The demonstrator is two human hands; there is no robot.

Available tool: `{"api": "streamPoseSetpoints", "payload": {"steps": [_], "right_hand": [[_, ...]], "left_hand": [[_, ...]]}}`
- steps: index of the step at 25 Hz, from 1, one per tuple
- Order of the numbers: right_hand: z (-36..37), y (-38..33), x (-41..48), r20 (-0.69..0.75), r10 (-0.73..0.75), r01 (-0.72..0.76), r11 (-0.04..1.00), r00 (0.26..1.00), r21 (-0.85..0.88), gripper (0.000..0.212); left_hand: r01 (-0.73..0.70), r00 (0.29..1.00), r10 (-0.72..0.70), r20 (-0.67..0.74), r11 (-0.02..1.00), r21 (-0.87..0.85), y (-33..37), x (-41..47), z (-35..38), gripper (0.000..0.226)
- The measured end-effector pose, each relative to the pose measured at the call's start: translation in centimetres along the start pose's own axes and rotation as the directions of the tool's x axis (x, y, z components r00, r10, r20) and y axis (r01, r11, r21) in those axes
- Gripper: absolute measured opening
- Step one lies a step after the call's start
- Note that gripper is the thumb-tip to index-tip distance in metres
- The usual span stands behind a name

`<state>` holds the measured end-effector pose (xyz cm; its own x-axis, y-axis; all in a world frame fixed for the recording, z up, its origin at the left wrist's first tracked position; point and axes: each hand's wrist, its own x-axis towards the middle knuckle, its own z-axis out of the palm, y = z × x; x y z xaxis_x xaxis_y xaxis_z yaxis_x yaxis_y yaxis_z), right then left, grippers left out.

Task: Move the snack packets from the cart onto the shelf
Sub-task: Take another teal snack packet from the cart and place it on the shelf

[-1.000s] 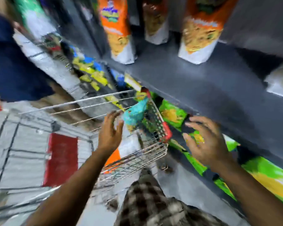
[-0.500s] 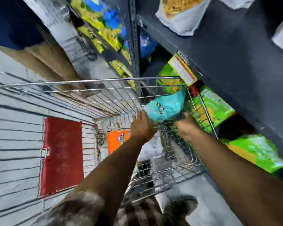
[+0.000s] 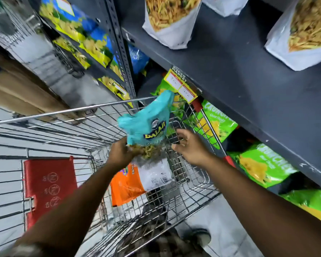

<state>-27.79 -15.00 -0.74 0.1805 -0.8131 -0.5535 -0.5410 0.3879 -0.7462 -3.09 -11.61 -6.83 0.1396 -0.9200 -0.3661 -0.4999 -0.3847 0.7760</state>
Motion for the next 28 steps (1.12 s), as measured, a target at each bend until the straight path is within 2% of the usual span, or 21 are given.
{"api": "streamPoseSetpoints", "payload": {"steps": [2, 3, 4, 5, 7, 8, 10, 12, 15, 17, 18, 20, 22, 25, 28], "right_hand": [[-1.0, -0.5, -2.0, 0.028, -0.092, 0.091, 0.995, 0.995, 0.038, 0.085], [-1.5, -1.1, -3.2, 0.051, -0.154, 0.147, 0.981, 0.987, 0.125, 0.089], [-2.0, -1.7, -4.5, 0.068, -0.236, 0.213, 0.945, 0.969, 0.249, 0.084], [-2.6, -2.5, -5.9, 0.06, -0.32, 0.278, 0.89, 0.946, 0.363, 0.067], [-4.0, -3.9, -8.6, -0.042, -0.444, 0.403, 0.766, 0.895, 0.5, 0.033], [-5.2, -4.3, -10.1, -0.122, -0.461, 0.447, 0.709, 0.879, 0.544, 0.033], [-8.2, -4.5, -13.1, -0.29, -0.44, 0.523, 0.636, 0.85, 0.567, 0.042], [-11.4, -3.3, -16.0, -0.42, -0.432, 0.602, 0.609, 0.798, 0.517, 0.032], [-15.6, 0.1, -20.0, -0.654, -0.347, 0.705, 0.569, 0.673, 0.424, 0.021], [-18.4, 3.9, -22.8, -0.817, -0.203, 0.771, 0.509, 0.54, 0.383, 0.024], [-19.9, 6.2, -24.2, -0.889, -0.107, 0.789, 0.517, 0.445, 0.332, 0.028], [-22.9, 10.8, -26.0, -0.97, 0.031, 0.75, 0.628, 0.241, 0.207, 0.036], [-25.7, 14.6, -27.0, -0.985, 0.101, 0.658, 0.734, 0.141, 0.17, 0.043], [-28.4, 17.3, -26.8, -0.991, 0.077, 0.484, 0.867, 0.11, 0.121, 0.06], [-29.3, 17.7, -27.4, -0.982, 0.071, 0.518, 0.842, 0.173, 0.152, 0.057]], "left_hand": [[-0.074, 0.987, 0.094, 0.132, 0.986, -0.148, 2.4, -2.7, -3.2, 0.033], [-0.119, 0.971, 0.153, 0.183, 0.975, -0.186, 4.2, -4.1, -4.6, 0.031], [-0.159, 0.954, 0.205, 0.22, 0.965, -0.21, 6.4, -5.5, -5.6, 0.029], [-0.2, 0.936, 0.255, 0.245, 0.953, -0.228, 8.9, -6.9, -6.2, 0.024], [-0.268, 0.902, 0.34, 0.265, 0.924, -0.274, 13.9, -9.0, -6.5, 0.019], [-0.29, 0.891, 0.368, 0.266, 0.911, -0.292, 16.3, -9.7, -6.1, 0.023], [-0.343, 0.859, 0.431, 0.276, 0.885, -0.314, 21.0, -11.2, -4.4, 0.027], [-0.396, 0.805, 0.507, 0.307, 0.845, -0.358, 25.1, -12.9, -1.8, 0.028], [-0.417, 0.744, 0.584, 0.325, 0.786, -0.457, 29.6, -15.3, 4.4, 0.054], [-0.471, 0.692, 0.633, 0.348, 0.761, -0.447, 32.4, -17.3, 10.9, 0.077], [-0.503, 0.671, 0.652, 0.354, 0.75, -0.43, 33.9, -18.4, 14.5, 0.086], [-0.536, 0.614, 0.694, 0.375, 0.716, -0.447, 36.8, -20.4, 21.2, 0.093], [-0.544, 0.582, 0.69, 0.43, 0.723, -0.426, 39.2, -21.8, 26.4, 0.093], [-0.54, 0.579, 0.669, 0.466, 0.743, -0.396, 40.7, -21.8, 30.4, 0.091], [-0.526, 0.571, 0.651, 0.501, 0.758, -0.385, 41.3, -20.9, 32.2, 0.092]]}}
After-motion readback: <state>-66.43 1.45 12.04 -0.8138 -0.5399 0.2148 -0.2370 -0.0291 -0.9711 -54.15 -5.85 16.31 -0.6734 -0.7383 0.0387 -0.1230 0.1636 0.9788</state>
